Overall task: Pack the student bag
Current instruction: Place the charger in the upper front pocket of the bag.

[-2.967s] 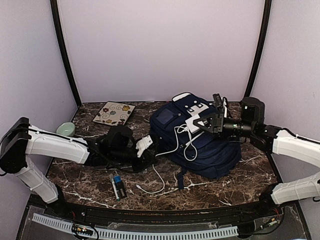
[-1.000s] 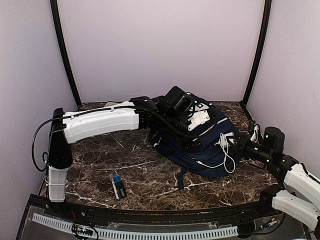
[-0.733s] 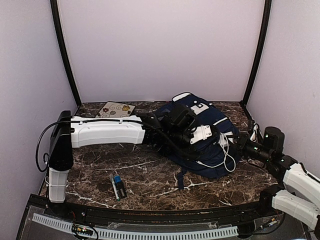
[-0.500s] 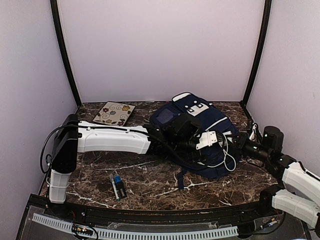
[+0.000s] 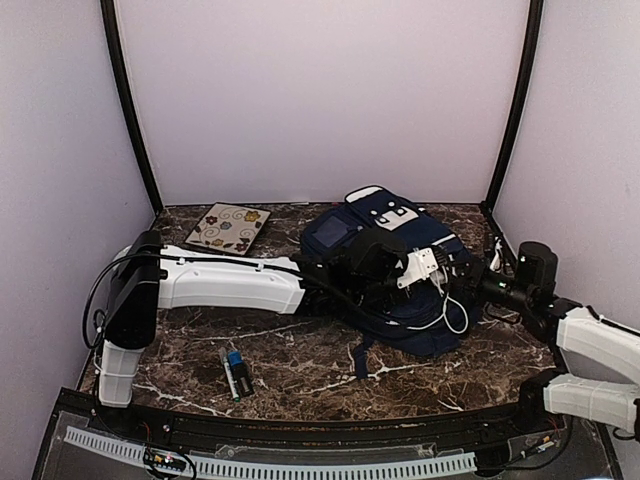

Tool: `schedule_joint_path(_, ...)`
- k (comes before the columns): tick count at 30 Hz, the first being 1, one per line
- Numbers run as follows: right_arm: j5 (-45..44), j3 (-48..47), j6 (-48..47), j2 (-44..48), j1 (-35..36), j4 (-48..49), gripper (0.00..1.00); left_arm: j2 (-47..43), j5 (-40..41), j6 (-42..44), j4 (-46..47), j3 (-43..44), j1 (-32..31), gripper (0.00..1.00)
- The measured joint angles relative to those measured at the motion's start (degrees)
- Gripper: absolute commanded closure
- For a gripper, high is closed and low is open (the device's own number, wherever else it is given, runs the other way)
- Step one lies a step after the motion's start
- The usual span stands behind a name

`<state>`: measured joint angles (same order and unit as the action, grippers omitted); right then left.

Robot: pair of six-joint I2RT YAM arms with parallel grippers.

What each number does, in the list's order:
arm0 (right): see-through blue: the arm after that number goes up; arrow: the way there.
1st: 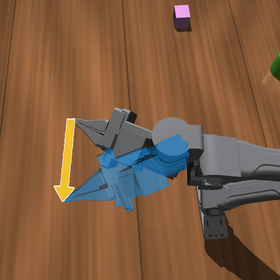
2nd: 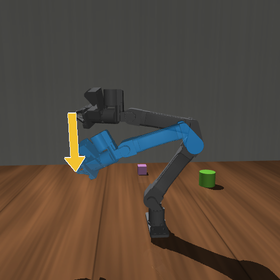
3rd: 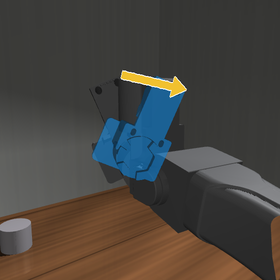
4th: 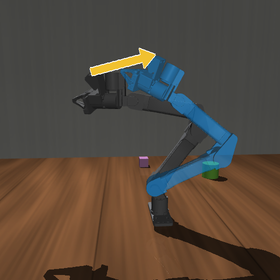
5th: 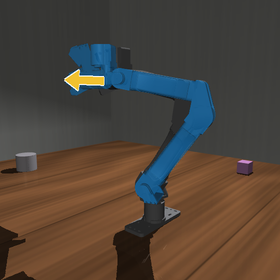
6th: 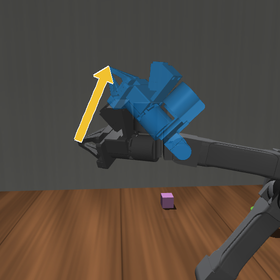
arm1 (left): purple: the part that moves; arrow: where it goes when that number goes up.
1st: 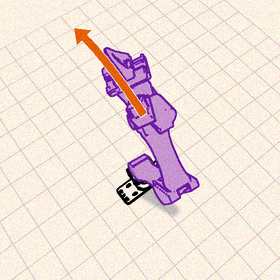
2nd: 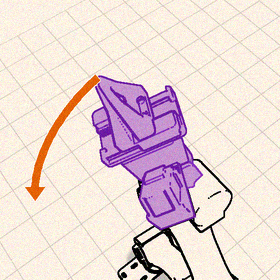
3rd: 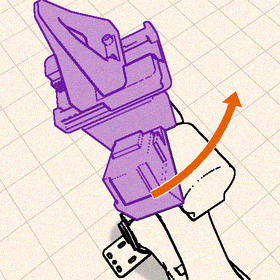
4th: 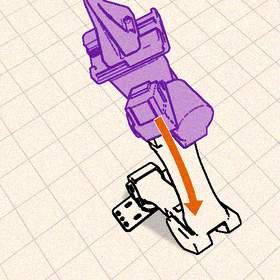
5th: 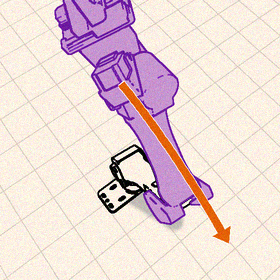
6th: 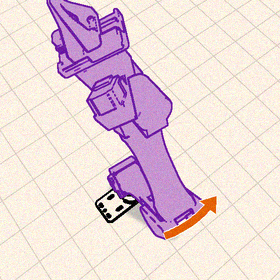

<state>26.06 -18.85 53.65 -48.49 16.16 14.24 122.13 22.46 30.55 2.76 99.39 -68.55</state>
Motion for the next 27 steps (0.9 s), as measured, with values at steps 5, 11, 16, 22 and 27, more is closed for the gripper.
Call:
schedule_joint_path(5, 2.78, -6.1, 0.5, -10.16, 0.02, 4.48, 1.0, -1.31, 0.83, -3.5, 0.55, 0.35, 0.31, 1.0)
schedule_joint_path(11, 3.96, -14.69, 1.66, -23.85, 0.9, 11.47, 1.0, -3.78, 1.38, -6.88, 1.77, 0.5, 1.55, 1.0)
schedule_joint_path(16, 2.36, -22.56, 1.51, -32.33, 3.28, 13.62, 0.97, -4.83, 1.51, -10.73, 4.22, -0.61, 3.52, 1.0)
schedule_joint_path(22, -3.48, -34.12, -3.85, -40.63, 5.79, 7.63, 0.67, -6.58, 0.5, -14.12, 5.4, -1.75, 6.32, 1.0)
schedule_joint_path(27, -11.26, -38.18, -14.27, -39.67, 6.6, -6.64, 0.54, -8.57, -1.09, -17.86, 6.56, -6.34, 7.32, 1.0)
